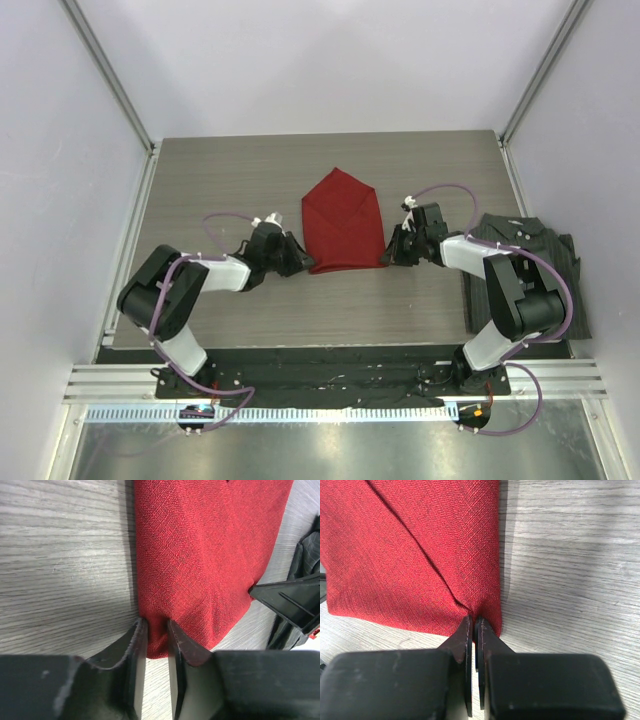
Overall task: Fold the napkin, place the utensils inside, and roll it up
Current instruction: Fold the napkin
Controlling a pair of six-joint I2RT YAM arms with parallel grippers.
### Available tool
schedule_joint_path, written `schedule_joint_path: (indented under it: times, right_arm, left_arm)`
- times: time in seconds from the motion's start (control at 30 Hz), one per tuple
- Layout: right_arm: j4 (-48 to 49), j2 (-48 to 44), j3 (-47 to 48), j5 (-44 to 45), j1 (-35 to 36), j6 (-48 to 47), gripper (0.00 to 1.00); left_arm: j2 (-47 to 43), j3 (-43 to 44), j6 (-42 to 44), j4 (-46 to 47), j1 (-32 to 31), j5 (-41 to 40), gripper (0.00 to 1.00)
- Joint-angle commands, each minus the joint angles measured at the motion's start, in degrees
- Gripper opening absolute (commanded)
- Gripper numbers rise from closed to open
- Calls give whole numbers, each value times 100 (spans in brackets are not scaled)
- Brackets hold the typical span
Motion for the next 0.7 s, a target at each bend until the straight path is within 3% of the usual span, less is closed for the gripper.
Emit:
schedule_joint_path:
  times: [0.0,0.23,0.33,0.47,0.67]
  right_arm:
    - [95,-166,-29,77,16,22,1]
    - [-132,-376,94,226,24,-83,1]
    - [-378,-499,331,375,24,-206,12]
    - [-712,-780,717,613,24,-391,37]
    - [-1029,-956,894,798,16,-628,47]
  left_arm:
    - [221,62,2,-87,-55,26,24]
    - [432,229,45,-87,-55,140,1]
    - [388,308,142,-227,-55,123,0]
    - [221,335,361,-490,-55,53,0]
    - [116,379,546,-702,-55,26,0]
